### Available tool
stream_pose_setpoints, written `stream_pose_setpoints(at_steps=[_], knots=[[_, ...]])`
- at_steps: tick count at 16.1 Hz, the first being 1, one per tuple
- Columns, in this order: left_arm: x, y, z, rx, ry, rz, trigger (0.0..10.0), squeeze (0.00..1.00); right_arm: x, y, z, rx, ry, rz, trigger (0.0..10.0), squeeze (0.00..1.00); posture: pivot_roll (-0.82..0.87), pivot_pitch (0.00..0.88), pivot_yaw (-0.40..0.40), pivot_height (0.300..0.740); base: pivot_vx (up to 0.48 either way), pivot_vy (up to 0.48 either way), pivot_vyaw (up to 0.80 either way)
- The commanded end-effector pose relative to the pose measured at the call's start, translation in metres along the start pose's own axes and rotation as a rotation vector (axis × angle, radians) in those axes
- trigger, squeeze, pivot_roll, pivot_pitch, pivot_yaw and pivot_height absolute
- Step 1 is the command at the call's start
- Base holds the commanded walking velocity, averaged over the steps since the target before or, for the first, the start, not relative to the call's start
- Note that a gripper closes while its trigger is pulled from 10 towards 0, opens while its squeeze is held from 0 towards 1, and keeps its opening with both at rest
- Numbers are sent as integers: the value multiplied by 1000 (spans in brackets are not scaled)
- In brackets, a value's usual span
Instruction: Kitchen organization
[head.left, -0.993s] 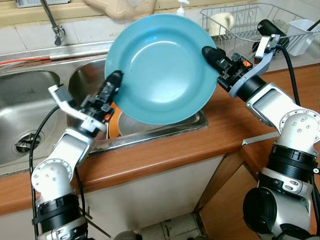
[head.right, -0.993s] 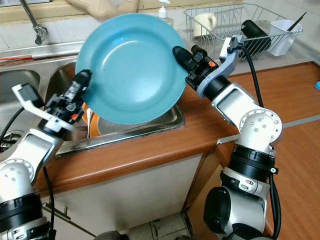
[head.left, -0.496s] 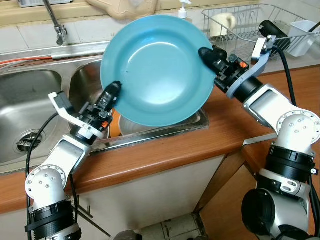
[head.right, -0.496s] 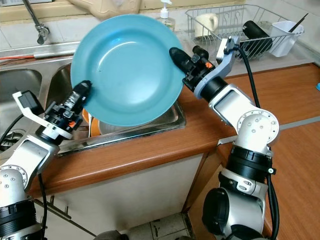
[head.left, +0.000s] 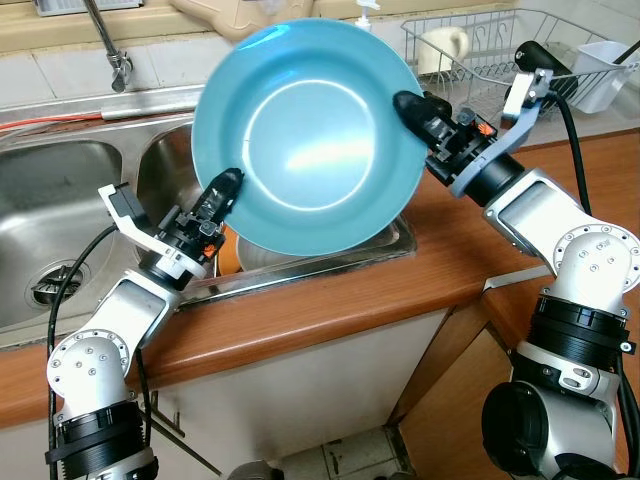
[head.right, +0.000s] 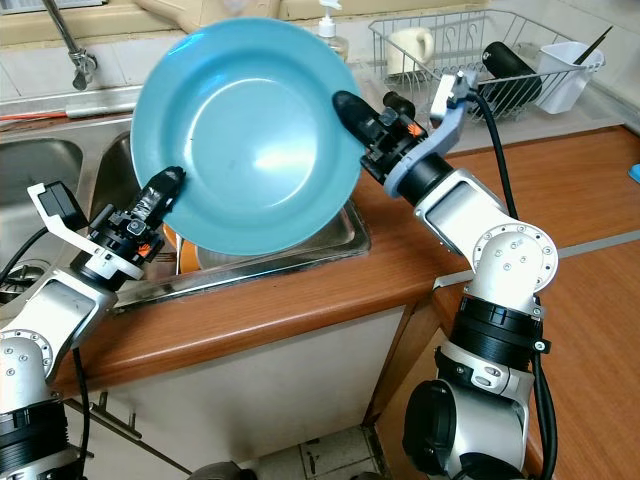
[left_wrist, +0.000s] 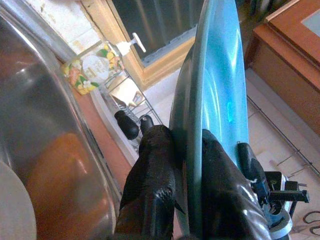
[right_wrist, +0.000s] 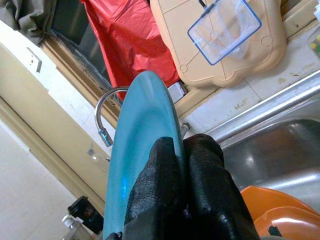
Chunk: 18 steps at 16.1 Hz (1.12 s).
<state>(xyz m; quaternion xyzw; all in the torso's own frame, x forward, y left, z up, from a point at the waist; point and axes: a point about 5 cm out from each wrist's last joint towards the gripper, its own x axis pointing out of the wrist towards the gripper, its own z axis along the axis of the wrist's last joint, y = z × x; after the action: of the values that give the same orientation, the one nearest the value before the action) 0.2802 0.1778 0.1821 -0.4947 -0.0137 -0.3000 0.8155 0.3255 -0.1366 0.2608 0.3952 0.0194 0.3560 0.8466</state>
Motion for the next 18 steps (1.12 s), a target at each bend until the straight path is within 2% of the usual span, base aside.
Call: stream_pose_setpoints(at_steps=[1, 2, 6, 7, 11, 12, 13, 18], knots=[[7, -9, -3, 7, 36, -64, 0, 0, -2, -2, -2, 10, -4, -15, 5725, 0, -14, 0, 54, 740, 0, 0, 0], [8, -9, -2, 11, 40, -62, 0, 0, -3, -3, -3, 0, -7, -25, 10000, 0, -14, 0, 54, 740, 0, 0, 0], [14, -10, 5, 26, 27, -65, 0, 0, -5, -7, -5, -69, -37, -66, 10000, 0, -11, 0, 65, 740, 0, 0, 0], [16, -10, 11, 29, -1, -64, 0, 0, -6, -6, -5, -55, -42, -57, 10000, 1000, -24, 0, 82, 740, 0, 0, 0], [18, -6, 36, 37, -110, -43, 0, 0, -12, -9, -3, -91, -60, -87, 10000, 1000, -30, 0, 88, 740, 0, 0, 0], [19, -5, 43, 45, -138, -34, 0, 0, -13, -10, -3, -107, -55, -98, 10000, 914, -30, 0, 87, 740, 0, 0, 0], [19, -3, 48, 57, -162, -19, 0, 0, -14, -11, -3, -126, -46, -108, 10000, 20, -30, 0, 87, 740, 0, 0, 0], [16, 8, 73, 180, -204, 83, 0, 0, -25, -16, 1, -329, 34, -162, 10000, 0, -28, 0, 85, 740, 0, 0, 0]])
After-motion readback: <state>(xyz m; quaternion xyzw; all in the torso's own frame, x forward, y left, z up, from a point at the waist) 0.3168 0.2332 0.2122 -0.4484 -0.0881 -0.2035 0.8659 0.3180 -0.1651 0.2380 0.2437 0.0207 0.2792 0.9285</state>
